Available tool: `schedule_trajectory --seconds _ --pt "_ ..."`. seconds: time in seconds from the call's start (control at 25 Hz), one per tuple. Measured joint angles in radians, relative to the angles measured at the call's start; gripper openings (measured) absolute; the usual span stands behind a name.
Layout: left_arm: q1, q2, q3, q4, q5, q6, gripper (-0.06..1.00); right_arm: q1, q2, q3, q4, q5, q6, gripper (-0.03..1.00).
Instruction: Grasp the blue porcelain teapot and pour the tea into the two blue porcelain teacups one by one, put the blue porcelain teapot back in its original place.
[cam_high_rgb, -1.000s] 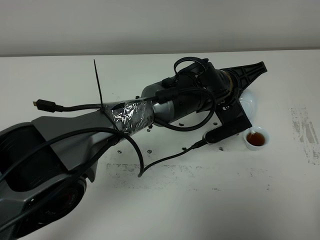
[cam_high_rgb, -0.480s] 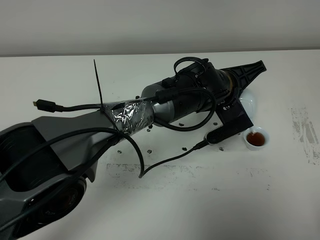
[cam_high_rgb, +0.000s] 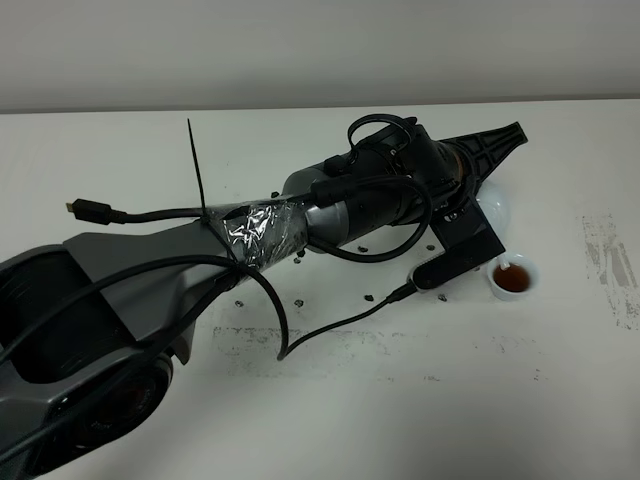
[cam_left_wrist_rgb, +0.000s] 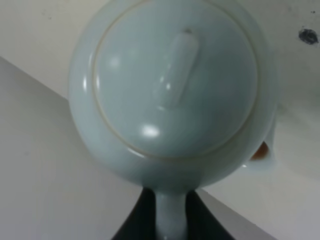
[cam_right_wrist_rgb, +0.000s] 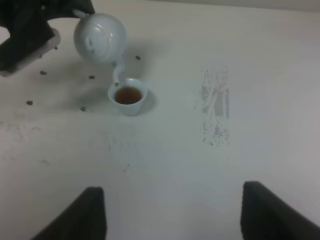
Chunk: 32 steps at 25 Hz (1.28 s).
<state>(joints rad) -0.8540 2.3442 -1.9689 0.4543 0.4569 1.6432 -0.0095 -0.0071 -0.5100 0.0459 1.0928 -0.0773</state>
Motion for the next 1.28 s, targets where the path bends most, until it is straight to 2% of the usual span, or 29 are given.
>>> schedule_trajectory --seconds 0.44,0.56,0.84,1.28 --pt "0.000 0.000 0.000 -0.002 0.027 -0.045 0.03 0.000 0.000 0.000 0.000 0.000 0.000 0.59" --pt "0.000 0.000 0.000 -0.017 0.027 -0.093 0.03 0.000 0.000 0.000 0.000 0.000 0.000 0.59" --pt "0.000 0.000 0.000 -0.023 0.061 -0.289 0.03 0.000 0.000 0.000 0.000 0.000 0.000 0.59" --pt "0.000 -0.015 0.000 -0.035 0.084 -0.706 0.03 0.000 0.000 0.000 0.000 0.000 0.000 0.59"
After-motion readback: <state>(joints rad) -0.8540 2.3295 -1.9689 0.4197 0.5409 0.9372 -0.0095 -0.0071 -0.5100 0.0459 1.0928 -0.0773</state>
